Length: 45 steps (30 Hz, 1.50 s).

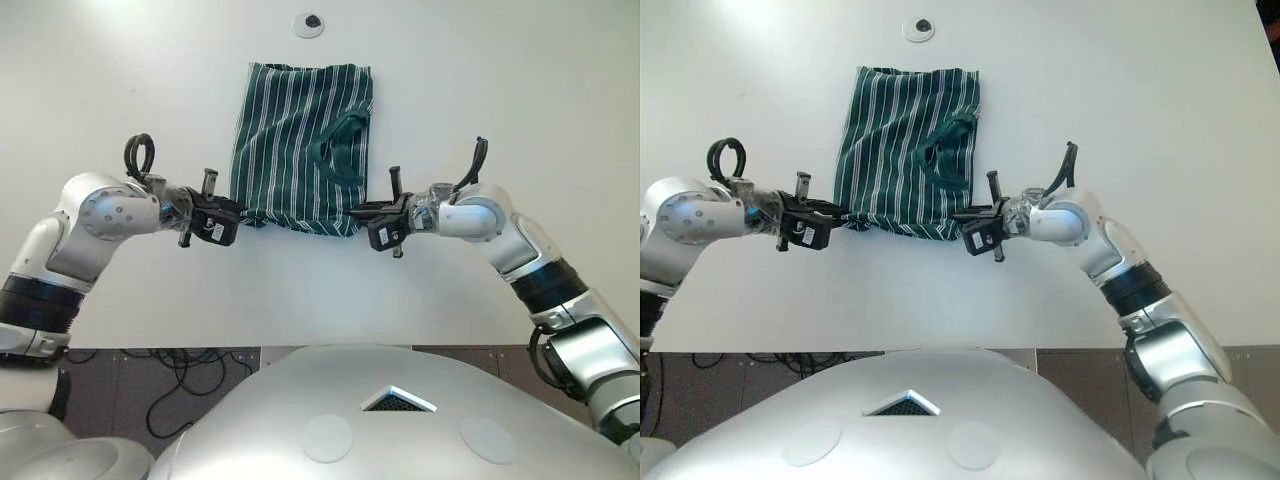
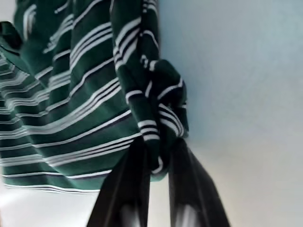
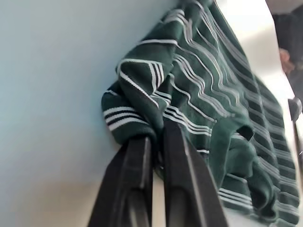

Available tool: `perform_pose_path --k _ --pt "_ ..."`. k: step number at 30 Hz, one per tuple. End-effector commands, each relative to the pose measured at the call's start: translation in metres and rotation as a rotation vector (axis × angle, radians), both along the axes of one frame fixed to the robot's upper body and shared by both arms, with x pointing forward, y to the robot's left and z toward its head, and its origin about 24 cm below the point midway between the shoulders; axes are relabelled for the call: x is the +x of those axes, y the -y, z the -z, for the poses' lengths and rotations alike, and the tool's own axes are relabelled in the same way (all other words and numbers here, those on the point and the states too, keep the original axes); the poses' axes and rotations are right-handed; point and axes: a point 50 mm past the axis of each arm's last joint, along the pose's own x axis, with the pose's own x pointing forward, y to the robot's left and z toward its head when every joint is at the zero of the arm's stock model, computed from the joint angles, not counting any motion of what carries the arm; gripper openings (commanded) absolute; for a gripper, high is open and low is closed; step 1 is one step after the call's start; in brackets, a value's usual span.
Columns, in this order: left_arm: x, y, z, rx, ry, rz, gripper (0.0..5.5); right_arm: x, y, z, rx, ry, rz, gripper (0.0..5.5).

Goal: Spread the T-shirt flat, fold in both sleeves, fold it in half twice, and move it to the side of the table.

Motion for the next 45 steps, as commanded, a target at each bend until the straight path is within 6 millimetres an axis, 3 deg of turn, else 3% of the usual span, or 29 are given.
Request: perform_pose_path --k 1,6,10,12,15,17,19,22,23,26,30,36,38,41,45 --pt "-0.023 0.009 0.003 -0.067 -0.249 -0.081 0.12 -0.014 0.032 -0.001 -0.049 -0.291 0.110 0.00" --pt "-0.044 0.031 -0.029 -0.254 -0.381 -0.169 0.10 -0.038 0.052 -0.040 0.075 -0.649 0.178 0.00" --pt "-0.028 0.031 -0.061 -0.461 -0.392 -0.374 0.09 -0.001 0.058 -0.076 0.322 -0.653 0.384 0.00" --pt "0.001 0.024 -0.067 -0.584 -0.377 -0.521 0.09 0.018 0.058 -0.083 0.374 -0.635 0.460 0.00" --pt "0.047 0.030 -0.057 -0.761 -0.411 -0.718 0.09 0.057 0.052 -0.081 0.439 -0.610 0.592 0.00" --pt "0.066 0.035 -0.047 -0.803 -0.412 -0.806 0.09 0.080 0.042 -0.079 0.492 -0.604 0.654 0.00" --pt "0.078 0.037 -0.041 -0.817 -0.401 -0.864 0.09 0.090 0.035 -0.075 0.512 -0.616 0.669 0.00" --pt "0.091 0.035 -0.023 -0.788 -0.380 -0.987 0.09 0.104 0.025 -0.061 0.511 -0.648 0.727 0.00" --pt "0.093 0.034 -0.017 -0.780 -0.377 -1.025 0.45 0.108 0.023 -0.056 0.504 -0.658 0.745 0.31" --pt "0.095 0.033 -0.010 -0.778 -0.383 -1.080 0.79 0.113 0.021 -0.046 0.474 -0.682 0.778 0.68" --pt "0.101 0.031 -0.005 -0.797 -0.372 -1.167 1.14 0.117 0.030 -0.030 0.440 -0.711 0.891 1.34" --pt "0.113 0.013 -0.002 -0.944 -0.338 -1.387 1.14 0.127 0.043 -0.024 0.432 -0.589 1.029 1.40" --pt "0.115 0.008 -0.013 -1.034 -0.242 -1.361 1.14 0.129 0.039 -0.035 0.492 -0.512 0.975 1.40" --pt "0.101 0.034 -0.034 -1.141 -0.251 -1.078 0.95 0.118 0.018 -0.042 0.519 -0.501 0.794 0.87" --pt "0.089 0.072 -0.015 -0.965 -0.352 -0.888 0.33 0.105 -0.003 -0.034 0.439 -0.541 0.663 0.15"
